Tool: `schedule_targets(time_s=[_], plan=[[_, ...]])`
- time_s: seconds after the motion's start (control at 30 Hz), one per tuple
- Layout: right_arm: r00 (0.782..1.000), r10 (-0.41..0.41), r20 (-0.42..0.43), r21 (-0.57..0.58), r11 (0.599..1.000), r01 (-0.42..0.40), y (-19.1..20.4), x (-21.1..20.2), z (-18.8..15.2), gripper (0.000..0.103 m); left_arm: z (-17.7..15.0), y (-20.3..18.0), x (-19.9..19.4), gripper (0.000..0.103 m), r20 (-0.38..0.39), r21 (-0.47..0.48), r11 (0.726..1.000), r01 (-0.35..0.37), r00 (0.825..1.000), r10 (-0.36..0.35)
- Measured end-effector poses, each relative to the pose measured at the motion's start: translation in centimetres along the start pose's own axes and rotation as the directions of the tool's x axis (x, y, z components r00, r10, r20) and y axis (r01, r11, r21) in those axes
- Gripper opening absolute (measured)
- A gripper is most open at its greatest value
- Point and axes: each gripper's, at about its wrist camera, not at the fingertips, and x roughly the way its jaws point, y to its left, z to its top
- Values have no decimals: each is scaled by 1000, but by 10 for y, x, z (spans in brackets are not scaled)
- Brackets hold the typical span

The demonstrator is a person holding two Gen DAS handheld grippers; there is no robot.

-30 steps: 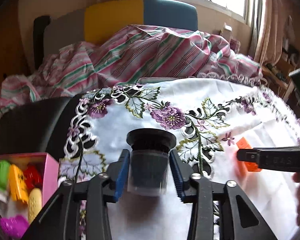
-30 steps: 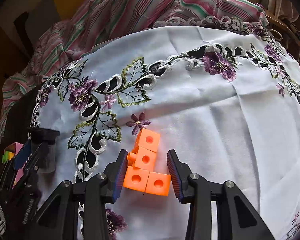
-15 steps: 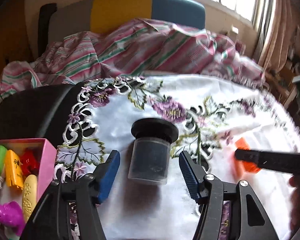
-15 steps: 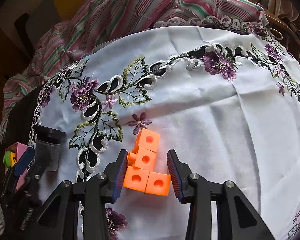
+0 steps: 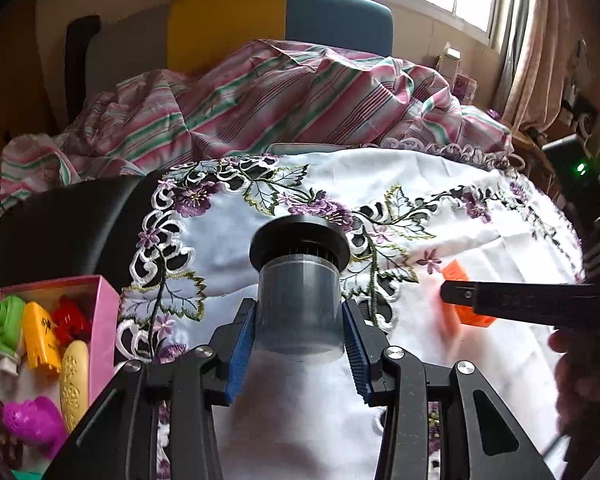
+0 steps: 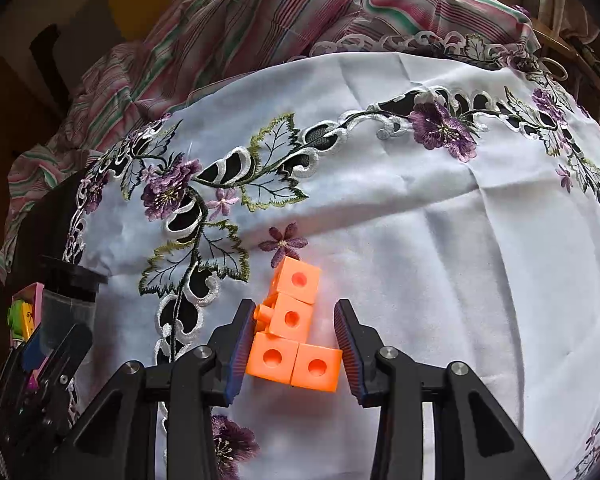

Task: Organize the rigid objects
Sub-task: 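Lift the dark grey jar off the tablecloth with the left gripper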

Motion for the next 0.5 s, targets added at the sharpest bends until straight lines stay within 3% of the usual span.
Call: schedule_targets(time_s=[0.17,0.37,0.5], plan=[[1000,5,6,3,1000,-5,-2,-2,0,40,1,4,-11,43,-1,-45,999,14,1000,-14],[1000,10,-1,-4,1000,-10,0,-1,0,40,-5,-2,-7,43,-29,12,1000,-7,1000,7],[1000,12,0,0,1000,-12,-1,-1,0,40,-15,-1,1,43,-46,-11,1000,0,999,0]])
